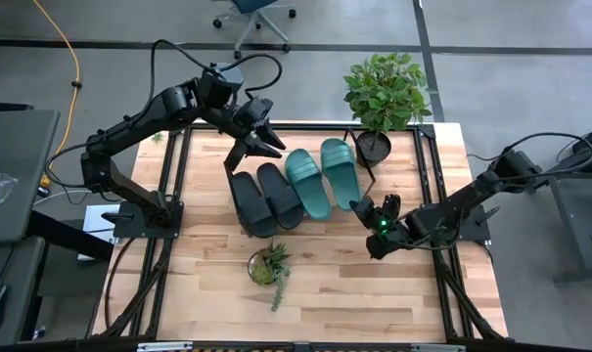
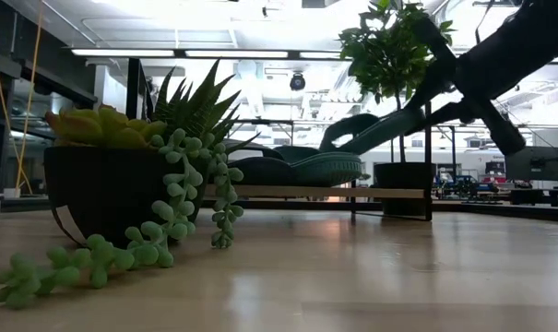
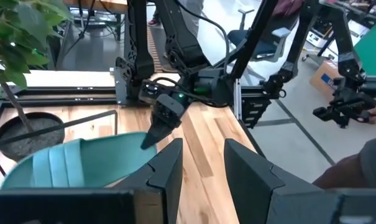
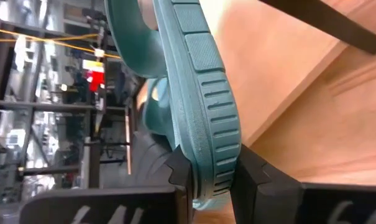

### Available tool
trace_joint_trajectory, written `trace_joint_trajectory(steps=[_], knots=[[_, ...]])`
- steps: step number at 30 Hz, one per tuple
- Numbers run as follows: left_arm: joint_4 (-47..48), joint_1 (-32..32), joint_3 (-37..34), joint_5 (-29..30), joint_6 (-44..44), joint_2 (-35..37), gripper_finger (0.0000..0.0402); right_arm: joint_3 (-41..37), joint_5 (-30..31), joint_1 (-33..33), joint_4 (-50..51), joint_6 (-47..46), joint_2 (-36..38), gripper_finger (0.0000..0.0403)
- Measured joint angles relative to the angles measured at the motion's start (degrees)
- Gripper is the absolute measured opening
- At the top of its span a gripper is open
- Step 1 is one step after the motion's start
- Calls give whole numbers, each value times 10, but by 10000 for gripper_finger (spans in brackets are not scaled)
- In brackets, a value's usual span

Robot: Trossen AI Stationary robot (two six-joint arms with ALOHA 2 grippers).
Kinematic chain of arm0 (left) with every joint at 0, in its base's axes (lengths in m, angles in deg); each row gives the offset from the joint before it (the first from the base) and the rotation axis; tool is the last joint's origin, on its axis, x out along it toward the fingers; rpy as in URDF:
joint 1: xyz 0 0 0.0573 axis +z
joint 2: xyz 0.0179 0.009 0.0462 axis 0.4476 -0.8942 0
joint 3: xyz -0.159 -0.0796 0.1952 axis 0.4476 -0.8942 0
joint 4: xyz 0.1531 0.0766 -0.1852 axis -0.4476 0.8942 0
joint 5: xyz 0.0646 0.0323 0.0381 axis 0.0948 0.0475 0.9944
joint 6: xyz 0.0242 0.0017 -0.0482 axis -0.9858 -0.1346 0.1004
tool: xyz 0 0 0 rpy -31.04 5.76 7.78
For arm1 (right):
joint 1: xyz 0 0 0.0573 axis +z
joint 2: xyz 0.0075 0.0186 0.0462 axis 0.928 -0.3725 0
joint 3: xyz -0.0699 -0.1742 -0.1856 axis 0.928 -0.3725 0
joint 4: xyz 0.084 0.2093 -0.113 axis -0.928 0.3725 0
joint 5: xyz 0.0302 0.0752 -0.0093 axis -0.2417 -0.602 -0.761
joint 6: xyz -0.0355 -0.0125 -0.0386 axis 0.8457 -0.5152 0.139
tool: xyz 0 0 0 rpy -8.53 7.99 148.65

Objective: Pick and place slides into the shelf
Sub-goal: Put the blue slipper on the shelf

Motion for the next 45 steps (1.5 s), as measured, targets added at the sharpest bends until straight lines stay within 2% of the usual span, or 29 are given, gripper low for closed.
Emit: trace_joint_trajectory(steps=[3,11,17,24,33,45], knots=[[11,0,0,0,-12,0,106,0,-24,-12,0,13,0,40],[24,0,0,0,-33,0,106,0,-27,-37,0,21,0,40],[38,0,0,0,-40,0,106,0,-61,-50,0,30,0,40],[40,0,0,0,-48,0,106,0,-73,-56,-4,31,0,39],[40,0,0,0,-49,0,106,0,-101,-84,-38,90,0,39],[52,0,0,0,-49,0,106,0,-144,-90,-6,70,0,39]])
